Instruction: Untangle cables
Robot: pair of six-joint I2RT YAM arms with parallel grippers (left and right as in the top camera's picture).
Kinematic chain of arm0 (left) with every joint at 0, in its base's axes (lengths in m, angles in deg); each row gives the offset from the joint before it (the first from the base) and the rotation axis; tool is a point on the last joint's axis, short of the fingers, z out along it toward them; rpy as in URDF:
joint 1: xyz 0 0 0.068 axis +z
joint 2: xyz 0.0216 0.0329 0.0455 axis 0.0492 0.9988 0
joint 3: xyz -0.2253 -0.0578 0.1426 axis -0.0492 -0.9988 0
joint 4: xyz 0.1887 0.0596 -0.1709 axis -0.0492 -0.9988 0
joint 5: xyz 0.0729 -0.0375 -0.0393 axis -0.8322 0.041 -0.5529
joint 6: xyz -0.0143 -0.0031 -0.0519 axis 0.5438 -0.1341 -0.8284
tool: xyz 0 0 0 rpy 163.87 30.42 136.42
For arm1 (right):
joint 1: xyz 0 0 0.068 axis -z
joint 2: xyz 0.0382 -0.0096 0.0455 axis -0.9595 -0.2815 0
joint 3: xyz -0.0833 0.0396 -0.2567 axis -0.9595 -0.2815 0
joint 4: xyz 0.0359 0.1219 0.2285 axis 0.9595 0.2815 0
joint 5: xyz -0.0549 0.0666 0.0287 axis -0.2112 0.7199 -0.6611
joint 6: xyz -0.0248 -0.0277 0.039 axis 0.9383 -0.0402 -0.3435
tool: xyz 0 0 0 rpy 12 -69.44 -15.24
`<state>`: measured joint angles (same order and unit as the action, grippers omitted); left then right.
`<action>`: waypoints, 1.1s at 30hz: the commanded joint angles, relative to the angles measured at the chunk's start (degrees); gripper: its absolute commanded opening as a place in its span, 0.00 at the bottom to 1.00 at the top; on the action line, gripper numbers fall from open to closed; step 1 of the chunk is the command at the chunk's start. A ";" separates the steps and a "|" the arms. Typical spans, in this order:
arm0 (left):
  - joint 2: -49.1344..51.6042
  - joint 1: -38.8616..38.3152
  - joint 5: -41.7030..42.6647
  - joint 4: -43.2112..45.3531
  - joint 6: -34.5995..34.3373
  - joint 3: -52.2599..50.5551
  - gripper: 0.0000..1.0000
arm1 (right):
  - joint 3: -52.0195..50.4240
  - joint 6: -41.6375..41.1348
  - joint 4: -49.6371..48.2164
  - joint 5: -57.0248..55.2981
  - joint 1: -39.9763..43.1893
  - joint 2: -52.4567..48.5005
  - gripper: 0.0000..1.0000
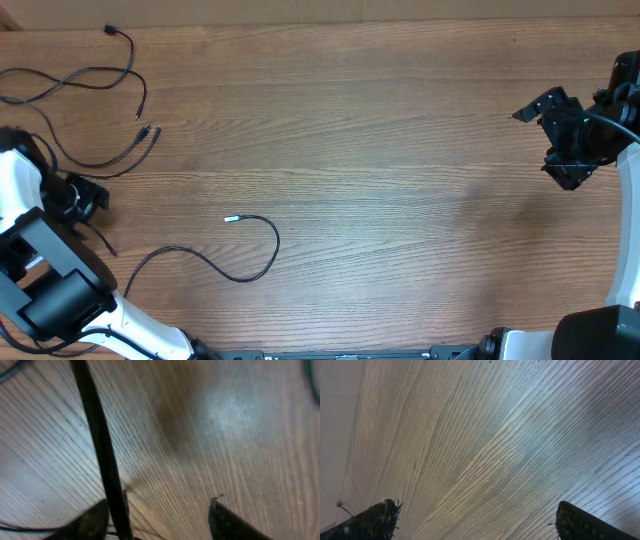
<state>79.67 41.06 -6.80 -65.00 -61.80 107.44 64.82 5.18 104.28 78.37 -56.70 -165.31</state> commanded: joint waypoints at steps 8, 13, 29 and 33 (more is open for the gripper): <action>0.35 -0.76 15.06 -1.77 3.89 1.97 0.04 | 0.85 0.04 -0.17 -0.59 0.07 0.57 1.00; 0.33 -3.91 10.29 -6.80 6.38 9.77 0.04 | 0.85 0.02 -0.17 -0.59 0.07 0.57 1.00; 0.39 -27.08 -0.26 -14.32 7.17 10.51 0.27 | 0.85 0.02 -0.17 -0.59 0.07 0.57 1.00; 0.39 -29.66 -0.44 -15.43 7.19 10.49 0.52 | 0.85 0.02 -0.17 -0.59 0.07 0.57 1.00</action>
<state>79.94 12.23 -5.25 -79.99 -55.09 118.45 64.82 5.20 104.28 78.37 -56.72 -165.31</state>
